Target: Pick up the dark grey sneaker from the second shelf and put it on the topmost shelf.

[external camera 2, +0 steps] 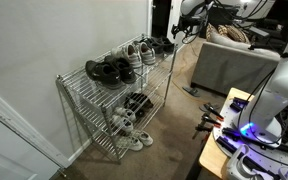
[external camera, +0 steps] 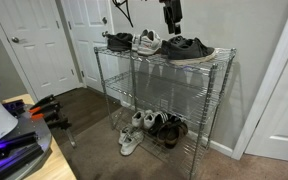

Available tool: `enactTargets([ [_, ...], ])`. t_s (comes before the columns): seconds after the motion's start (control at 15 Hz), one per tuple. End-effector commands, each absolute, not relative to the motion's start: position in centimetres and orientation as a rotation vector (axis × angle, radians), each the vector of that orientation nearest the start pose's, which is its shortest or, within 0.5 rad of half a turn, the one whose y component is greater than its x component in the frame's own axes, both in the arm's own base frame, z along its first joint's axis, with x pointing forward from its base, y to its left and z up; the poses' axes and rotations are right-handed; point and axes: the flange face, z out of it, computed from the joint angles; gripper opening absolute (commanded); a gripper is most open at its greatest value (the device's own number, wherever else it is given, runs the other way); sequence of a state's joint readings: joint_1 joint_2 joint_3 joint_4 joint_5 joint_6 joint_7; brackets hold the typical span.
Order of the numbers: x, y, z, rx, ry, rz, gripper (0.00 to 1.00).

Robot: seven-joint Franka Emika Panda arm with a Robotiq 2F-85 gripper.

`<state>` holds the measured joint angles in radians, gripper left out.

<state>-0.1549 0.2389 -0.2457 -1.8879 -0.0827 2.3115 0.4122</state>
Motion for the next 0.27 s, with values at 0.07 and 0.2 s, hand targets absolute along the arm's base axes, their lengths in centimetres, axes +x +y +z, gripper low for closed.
enactTargets([
  [0.07,57.84,-23.90,40.37,-3.018,1.189,-0.314,1.00],
  [0.2,57.73,-23.87,40.43,-3.017,1.189,-0.315,1.00],
])
